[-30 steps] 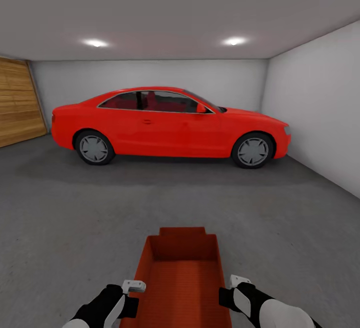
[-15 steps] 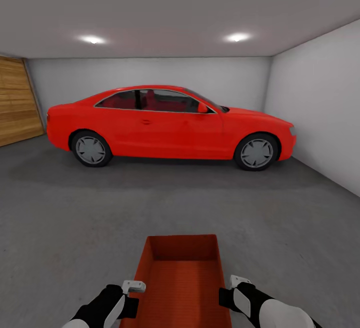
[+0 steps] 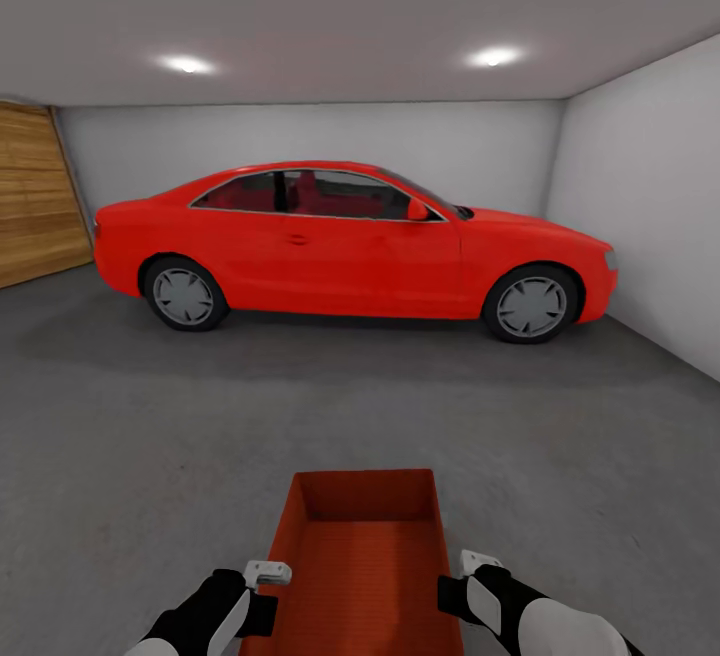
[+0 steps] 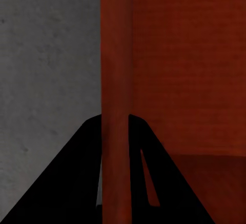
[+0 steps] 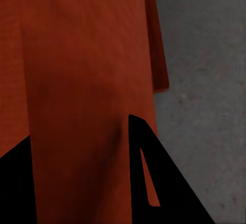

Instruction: Move the two storage containers from the living room to the garage. In the garage, place one container on the floor and stack the other container on top of it (either order is fine).

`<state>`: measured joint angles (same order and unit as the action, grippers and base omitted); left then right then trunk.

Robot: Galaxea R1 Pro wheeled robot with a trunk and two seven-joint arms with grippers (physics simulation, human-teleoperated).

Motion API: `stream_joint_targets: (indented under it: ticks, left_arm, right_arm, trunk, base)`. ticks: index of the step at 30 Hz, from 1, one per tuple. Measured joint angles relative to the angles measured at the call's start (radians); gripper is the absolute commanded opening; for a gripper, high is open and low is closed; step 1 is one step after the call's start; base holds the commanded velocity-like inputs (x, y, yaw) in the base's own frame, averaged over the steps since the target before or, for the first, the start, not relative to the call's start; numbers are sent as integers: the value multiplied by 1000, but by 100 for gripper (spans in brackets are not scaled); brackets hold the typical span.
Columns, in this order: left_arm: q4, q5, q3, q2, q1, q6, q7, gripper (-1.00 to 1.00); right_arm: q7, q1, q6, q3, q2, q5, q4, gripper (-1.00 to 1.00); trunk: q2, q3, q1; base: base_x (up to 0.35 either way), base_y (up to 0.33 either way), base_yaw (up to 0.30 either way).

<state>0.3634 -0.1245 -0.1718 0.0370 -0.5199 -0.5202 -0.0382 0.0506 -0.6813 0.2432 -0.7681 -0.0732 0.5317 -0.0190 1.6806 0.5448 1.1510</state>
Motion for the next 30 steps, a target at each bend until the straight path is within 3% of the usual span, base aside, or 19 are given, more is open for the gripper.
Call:
stream_joint_targets:
  ticks: [13,19,30]
  left_arm:
    - [3,10,6,3,0,2,0,-100]
    - [2,33,21,10,-1,3,1,-100]
    - [-23,24,24,10,-1,29,5,-100]
  right_arm:
    - [-5,0,-3,0,2,1,-2,-100]
    - [-6,0,-3,1,3,1,-5,-100]
    - [0,0,-3,13,2,1,-4,-100]
  trunk:
    - [0,17,0]
    - [0,20,0]
    - [0,20,1]
  base:
    - [341,0,1]
    - [339,0,0]
    - [61,-3,0]
